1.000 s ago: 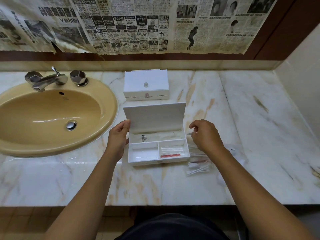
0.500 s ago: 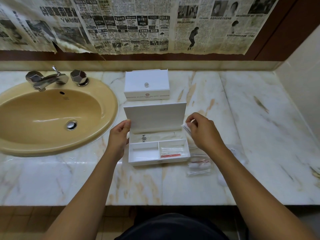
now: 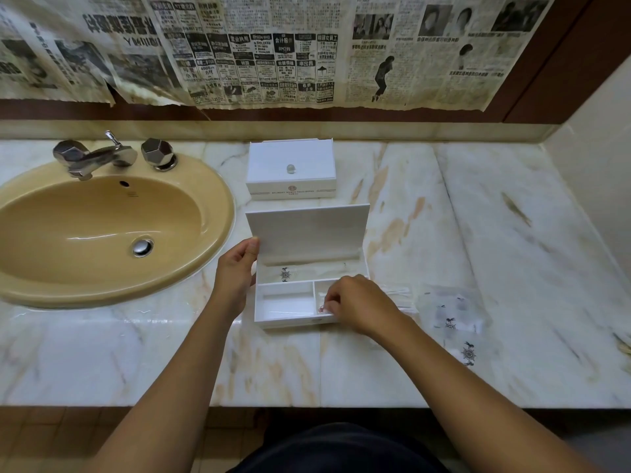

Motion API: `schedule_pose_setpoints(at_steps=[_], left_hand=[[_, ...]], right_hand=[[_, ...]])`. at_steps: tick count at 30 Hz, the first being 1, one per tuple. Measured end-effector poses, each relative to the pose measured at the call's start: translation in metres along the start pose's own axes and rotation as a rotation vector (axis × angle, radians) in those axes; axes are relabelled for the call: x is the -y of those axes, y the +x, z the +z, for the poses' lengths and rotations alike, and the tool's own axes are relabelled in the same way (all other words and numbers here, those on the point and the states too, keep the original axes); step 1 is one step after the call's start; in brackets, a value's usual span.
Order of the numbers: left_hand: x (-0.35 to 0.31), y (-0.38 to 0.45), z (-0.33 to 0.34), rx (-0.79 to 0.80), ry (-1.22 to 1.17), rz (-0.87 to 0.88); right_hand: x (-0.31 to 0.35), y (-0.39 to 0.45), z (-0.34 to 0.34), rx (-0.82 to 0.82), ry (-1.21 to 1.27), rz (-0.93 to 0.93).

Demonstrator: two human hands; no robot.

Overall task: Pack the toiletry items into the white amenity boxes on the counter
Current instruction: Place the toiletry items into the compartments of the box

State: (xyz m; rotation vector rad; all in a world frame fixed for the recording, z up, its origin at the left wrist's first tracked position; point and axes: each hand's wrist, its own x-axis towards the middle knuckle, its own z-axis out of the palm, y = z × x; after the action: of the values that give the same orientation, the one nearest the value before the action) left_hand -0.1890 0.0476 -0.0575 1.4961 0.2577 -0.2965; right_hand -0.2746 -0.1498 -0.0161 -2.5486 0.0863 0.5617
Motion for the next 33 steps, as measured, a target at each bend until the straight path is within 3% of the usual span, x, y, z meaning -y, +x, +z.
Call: schedule_pose_setpoints(at_steps=[7, 13, 20, 26, 29, 33], left_hand=[[-0.001, -0.002, 0.001, -0.012, -0.003, 0.002], [-0.001, -0.001, 0.001, -0.01, 0.007, -0.001], [-0.001, -0.001, 0.001, -0.007, 0.008, 0.001], [-0.002, -0.002, 0.002, -0.008, 0.013, 0.003], [-0.002, -0.001, 0.002, -0.009, 0.013, 0.002], [-0.002, -0.002, 0.001, 0.0, 0.018, 0.008]], right_hand=[[0.003, -0.003, -0.005, -0.097, 0.028, -0.019], [-0.002, -0.008, 0.002, 0.001, 0.101, 0.008], [-0.008, -0.005, -0.028, -0.308, 0.195, -0.043], [-0.032, 0.003, -0.048, -0.509, 0.233, 0.068], [-0.049, 0.008, -0.047, -0.467, 0.176, 0.16], [-0.065, 0.014, -0.035, -0.26, 0.046, 0.253]])
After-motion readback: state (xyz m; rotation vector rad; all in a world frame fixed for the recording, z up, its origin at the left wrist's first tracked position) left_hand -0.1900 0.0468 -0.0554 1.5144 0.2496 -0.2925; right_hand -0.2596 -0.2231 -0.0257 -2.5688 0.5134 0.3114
